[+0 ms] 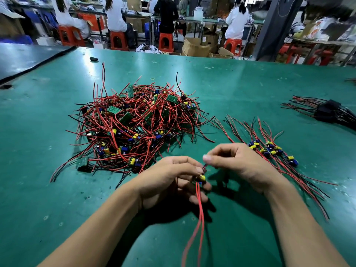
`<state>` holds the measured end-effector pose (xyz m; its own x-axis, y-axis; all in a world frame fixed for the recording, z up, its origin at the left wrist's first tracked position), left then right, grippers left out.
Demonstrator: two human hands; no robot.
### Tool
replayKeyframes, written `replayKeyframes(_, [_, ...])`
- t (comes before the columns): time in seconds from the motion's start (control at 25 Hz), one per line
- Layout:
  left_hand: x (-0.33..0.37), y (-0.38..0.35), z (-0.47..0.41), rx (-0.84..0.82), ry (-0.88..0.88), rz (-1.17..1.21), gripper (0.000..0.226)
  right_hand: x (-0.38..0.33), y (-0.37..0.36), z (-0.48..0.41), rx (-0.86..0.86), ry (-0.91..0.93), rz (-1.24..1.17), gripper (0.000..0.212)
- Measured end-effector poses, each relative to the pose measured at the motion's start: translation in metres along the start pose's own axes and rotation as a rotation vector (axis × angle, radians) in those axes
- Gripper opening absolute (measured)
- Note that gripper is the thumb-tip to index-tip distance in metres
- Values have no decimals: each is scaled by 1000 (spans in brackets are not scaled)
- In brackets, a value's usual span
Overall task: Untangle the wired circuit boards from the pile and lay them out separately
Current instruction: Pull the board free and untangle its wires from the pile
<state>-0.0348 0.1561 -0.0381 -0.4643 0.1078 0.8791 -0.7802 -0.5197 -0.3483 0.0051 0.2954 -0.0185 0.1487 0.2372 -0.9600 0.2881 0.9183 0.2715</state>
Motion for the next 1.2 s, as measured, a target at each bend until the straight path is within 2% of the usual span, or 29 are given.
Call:
replayKeyframes(0.12, [4,12,-7,158,-77,108,16,-4,38,-4,488,165,-99,41])
replayKeyframes(0.16, [7,16,-8,206,-110,138,17,0,46,-4,570,160,-133,47])
replayKeyframes(0.2, [9,21,-8,249,-142,163,18,5,48,-7,571,122,-179,52])
replayKeyframes(0.24, [11,26,-8,283,-166,181,17,9,41,-10,488,70,-216,57])
replayKeyframes(0.32, [11,31,-9,321,-185,201,12,15,9,-16,206,-2,-191,60])
replayKeyframes(0.4, [11,33,-9,338,-196,199,7,16,-26,-13,-19,-8,-97,47])
replayKeyframes(0.44, [11,33,-9,346,-205,186,4,14,-37,-11,-57,8,-70,41])
replayKeyframes(0.52, [10,35,-8,356,-232,141,4,11,-46,-12,-9,54,-87,33])
replayKeyframes(0.64, [9,36,-7,380,-268,-88,6,8,-38,-15,144,76,-117,22])
replayKeyframes(0.8, [10,27,-7,356,-310,-196,15,7,-40,-15,73,87,12,23])
replayKeyframes(0.96, [11,26,-6,368,-306,-249,19,7,-41,-11,5,43,16,33])
replayKeyframes(1.08, [12,24,-6,388,-276,-250,16,2,-31,-11,46,63,30,28])
replayKeyframes(1.2, [11,23,-7,380,-234,-249,11,2,-13,-15,172,89,157,25])
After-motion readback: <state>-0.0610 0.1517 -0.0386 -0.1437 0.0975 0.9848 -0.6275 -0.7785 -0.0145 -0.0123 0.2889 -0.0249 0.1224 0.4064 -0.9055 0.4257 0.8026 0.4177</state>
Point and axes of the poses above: each hand's wrist, its own z-axis away from the middle knuckle, its own y-axis out of the back of the hand, x = y × z, the point moved 8 cm from there along -z, towards the middle knuckle, and after that the axes turned 4 degrees about x, right-handed, at the moved point
